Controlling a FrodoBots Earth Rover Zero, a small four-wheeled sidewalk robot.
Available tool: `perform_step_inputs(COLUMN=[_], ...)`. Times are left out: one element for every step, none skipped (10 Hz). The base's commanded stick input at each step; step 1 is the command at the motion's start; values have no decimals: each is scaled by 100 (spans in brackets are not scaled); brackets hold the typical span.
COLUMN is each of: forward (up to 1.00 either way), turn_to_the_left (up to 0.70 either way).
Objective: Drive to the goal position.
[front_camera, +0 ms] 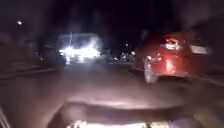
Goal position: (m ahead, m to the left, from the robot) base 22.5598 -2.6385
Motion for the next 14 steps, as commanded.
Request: perform_step_inputs(forward=[85,85,85,85,85,85,85,85,85,85,85,85,85,85], turn_to_the_left=[0,0,0,0,0,0,0,0,0,0,0,0,0,0])
